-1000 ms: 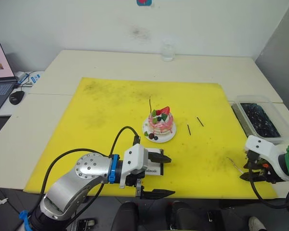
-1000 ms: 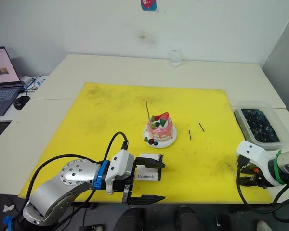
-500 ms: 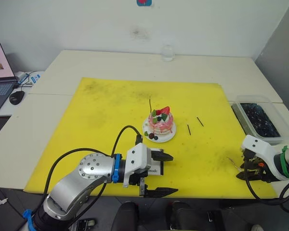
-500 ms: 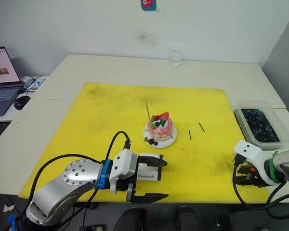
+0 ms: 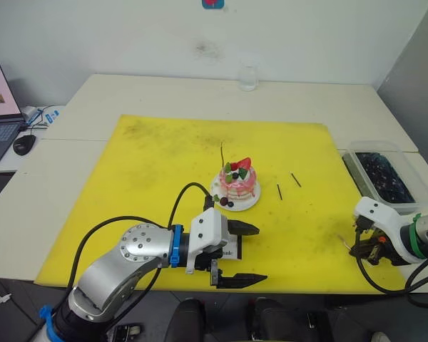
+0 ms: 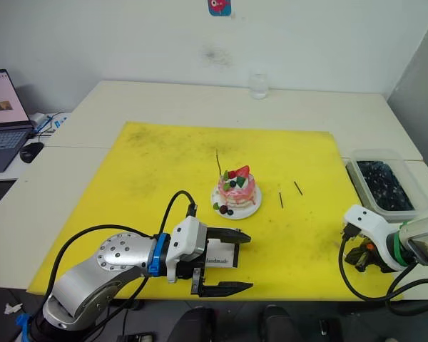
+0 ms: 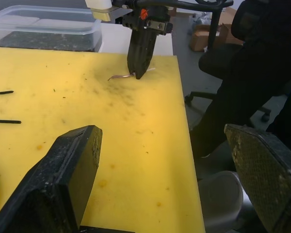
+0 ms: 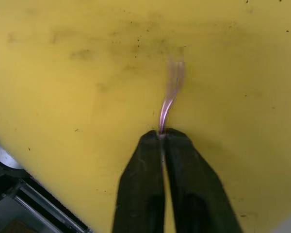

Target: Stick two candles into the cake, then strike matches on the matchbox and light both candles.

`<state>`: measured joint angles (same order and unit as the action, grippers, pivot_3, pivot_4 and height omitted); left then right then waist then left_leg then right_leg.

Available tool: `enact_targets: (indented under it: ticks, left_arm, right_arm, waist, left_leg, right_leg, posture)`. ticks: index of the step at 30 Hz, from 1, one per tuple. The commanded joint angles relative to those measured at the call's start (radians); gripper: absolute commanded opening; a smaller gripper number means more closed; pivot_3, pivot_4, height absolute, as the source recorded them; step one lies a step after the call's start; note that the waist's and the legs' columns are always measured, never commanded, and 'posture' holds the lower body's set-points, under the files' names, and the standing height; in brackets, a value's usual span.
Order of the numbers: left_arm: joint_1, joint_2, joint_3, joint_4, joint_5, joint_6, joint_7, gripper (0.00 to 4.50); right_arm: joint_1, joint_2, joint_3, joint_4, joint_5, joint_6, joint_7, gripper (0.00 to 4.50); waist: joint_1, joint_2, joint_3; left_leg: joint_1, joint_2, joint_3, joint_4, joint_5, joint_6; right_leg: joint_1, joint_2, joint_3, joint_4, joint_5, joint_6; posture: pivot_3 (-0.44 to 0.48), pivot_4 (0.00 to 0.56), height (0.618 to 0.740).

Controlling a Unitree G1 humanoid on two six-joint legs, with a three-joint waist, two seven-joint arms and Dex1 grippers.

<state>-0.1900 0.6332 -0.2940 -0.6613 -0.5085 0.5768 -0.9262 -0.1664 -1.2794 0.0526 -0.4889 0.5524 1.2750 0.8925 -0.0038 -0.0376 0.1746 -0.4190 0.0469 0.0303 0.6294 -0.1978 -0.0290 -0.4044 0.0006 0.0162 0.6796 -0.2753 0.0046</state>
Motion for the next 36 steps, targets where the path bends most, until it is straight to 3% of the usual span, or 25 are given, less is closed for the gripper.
enact_targets:
  ticks: [1,6,9,13,17,20,24,28,36]
  left_arm:
    - [0.004,0.0,-0.007,-0.03,0.003,-0.015,0.004,4.5]
    - [0.041,0.021,0.032,-0.044,-0.004,-0.012,0.016,4.5]
    - [0.084,0.048,0.095,-0.064,-0.03,0.004,0.036,4.5]
    - [0.133,0.064,0.173,-0.077,-0.069,0.036,0.074,4.5]
    - [0.155,0.028,0.269,-0.057,-0.09,0.039,0.156,4.5]
    - [0.153,0.025,0.327,-0.014,-0.073,0.025,0.187,4.5]
    - [0.13,0.018,0.385,0.041,-0.086,0.019,0.206,4.5]
    - [0.103,0.028,0.411,0.1,-0.093,0.008,0.183,4.5]
    - [0.074,0.051,0.395,0.137,-0.098,-0.014,0.108,4.5]
  right_arm:
    - [-0.005,-0.006,-0.015,-0.006,0.012,0.0,0.009,0.04]
    - [-0.048,-0.021,-0.105,0.011,0.058,0.007,0.046,0.04]
    - [-0.13,0.031,-0.193,0.014,0.115,0.015,0.037,0.04]
    - [-0.239,0.222,-0.263,-0.003,0.144,-0.034,-0.07,0.04]
    - [-0.303,0.607,-0.282,-0.022,0.128,-0.236,-0.286,0.04]
    - [-0.28,0.842,-0.223,-0.01,0.06,-0.484,-0.35,0.04]
    - [-0.223,0.993,-0.121,0.054,-0.045,-0.717,-0.366,0.04]
    - [-0.173,1.065,-0.035,0.154,-0.156,-0.92,-0.357,0.04]
    - [-0.151,1.129,0.02,0.311,-0.24,-1.135,-0.347,0.04]
  waist:
    - [0.0,0.0,0.0]
    - [-0.001,0.0,0.0]
    - [-0.006,0.002,0.0]
    - [-0.006,-0.001,0.0]
    - [-0.008,-0.002,0.0]
    - [-0.011,0.0,0.001]
    - [-0.01,-0.001,0.0]
    - [-0.011,-0.001,0.0]
    - [-0.014,-0.001,0.0]
  left_leg:
    - [0.0,0.0,0.0,0.0,0.0,0.0]
    - [0.0,0.0,0.0,0.0,0.0,0.0]
    - [0.0,0.0,0.001,0.0,0.0,0.0]
    - [0.001,0.001,-0.001,0.0,0.0,0.0]
    - [0.001,0.0,-0.001,0.0,0.0,0.0]
    - [0.0,0.001,-0.001,-0.001,0.0,0.0]
    - [-0.002,0.0,-0.001,0.0,0.0,0.0]
    - [-0.001,0.0,0.001,0.0,0.0,0.0]
    - [0.001,0.002,0.0,0.0,0.0,0.0]
  right_leg:
    - [0.0,0.0,0.0,0.0,0.0,0.0]
    - [0.0,0.0,0.0,0.0,0.0,0.0]
    - [-0.001,0.0,0.001,0.001,0.0,0.0]
    - [0.0,0.0,0.0,0.0,0.0,0.0]
    - [0.0,0.001,0.0,0.001,0.0,0.0]
    - [-0.001,0.001,0.0,0.001,0.001,0.001]
    - [-0.001,0.001,0.0,0.0,0.0,0.001]
    - [-0.001,0.0,0.001,0.0,0.001,0.002]
    - [0.0,0.0,0.0,0.002,0.002,-0.001]
  posture:
    - [0.0,0.15,0.74]
    - [0.0,0.15,0.74]
    - [0.0,0.15,0.74]
    - [0.0,0.15,0.74]
    - [0.0,0.15,0.74]
    - [0.0,0.15,0.74]
    - [0.0,0.15,0.74]
    - [0.0,0.15,0.74]
    - [0.0,0.15,0.74]
